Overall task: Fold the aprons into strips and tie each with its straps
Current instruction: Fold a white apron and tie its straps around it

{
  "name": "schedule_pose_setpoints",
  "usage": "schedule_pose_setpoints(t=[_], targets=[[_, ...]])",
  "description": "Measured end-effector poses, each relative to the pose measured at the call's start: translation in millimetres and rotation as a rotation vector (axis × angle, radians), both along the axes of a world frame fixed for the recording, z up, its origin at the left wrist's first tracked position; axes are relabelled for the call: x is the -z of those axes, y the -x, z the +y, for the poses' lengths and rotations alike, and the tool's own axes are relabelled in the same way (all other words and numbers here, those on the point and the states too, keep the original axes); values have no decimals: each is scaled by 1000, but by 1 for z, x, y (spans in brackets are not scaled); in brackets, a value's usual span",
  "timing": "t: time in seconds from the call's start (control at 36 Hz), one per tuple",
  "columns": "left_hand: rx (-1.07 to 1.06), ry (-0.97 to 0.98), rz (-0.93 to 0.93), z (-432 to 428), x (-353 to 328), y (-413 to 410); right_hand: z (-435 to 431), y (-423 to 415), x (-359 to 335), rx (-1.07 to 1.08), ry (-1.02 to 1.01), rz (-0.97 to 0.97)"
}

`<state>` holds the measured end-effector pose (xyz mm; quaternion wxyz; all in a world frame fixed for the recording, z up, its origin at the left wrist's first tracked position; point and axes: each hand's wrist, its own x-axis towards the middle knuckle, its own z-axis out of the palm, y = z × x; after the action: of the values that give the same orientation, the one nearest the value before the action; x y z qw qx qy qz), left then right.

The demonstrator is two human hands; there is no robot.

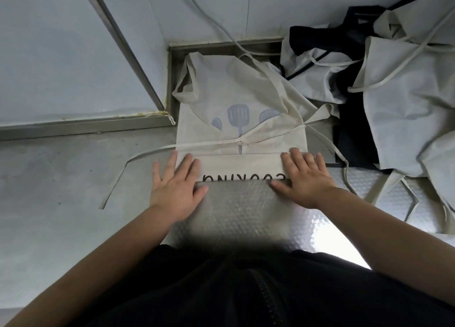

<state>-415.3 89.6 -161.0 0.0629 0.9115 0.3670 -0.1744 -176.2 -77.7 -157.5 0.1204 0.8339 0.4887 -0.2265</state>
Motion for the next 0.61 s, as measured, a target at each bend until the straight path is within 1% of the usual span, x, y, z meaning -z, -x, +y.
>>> schedule_pose_setpoints(t=[0.11, 0.22, 0.31, 0.39, 0.47, 0.61], targets=[[-58, 163, -62, -3, 1, 3, -4, -1, -1, 14, -32, 56], [-67, 159, -166, -6, -2, 17, -16, 11, -3, 49, -101, 78], [-110, 117, -303, -18, -2, 39, -31, 26, -6, 95, -230, 39], [-127, 26, -449, -30, 6, 58, -45, 38, -3, 39, -282, -7], [-135, -69, -482, -42, 9, 71, -58, 49, 1, 13, -359, -10], [-56, -156, -439, -50, 6, 83, -69, 70, 9, 50, -482, -63]])
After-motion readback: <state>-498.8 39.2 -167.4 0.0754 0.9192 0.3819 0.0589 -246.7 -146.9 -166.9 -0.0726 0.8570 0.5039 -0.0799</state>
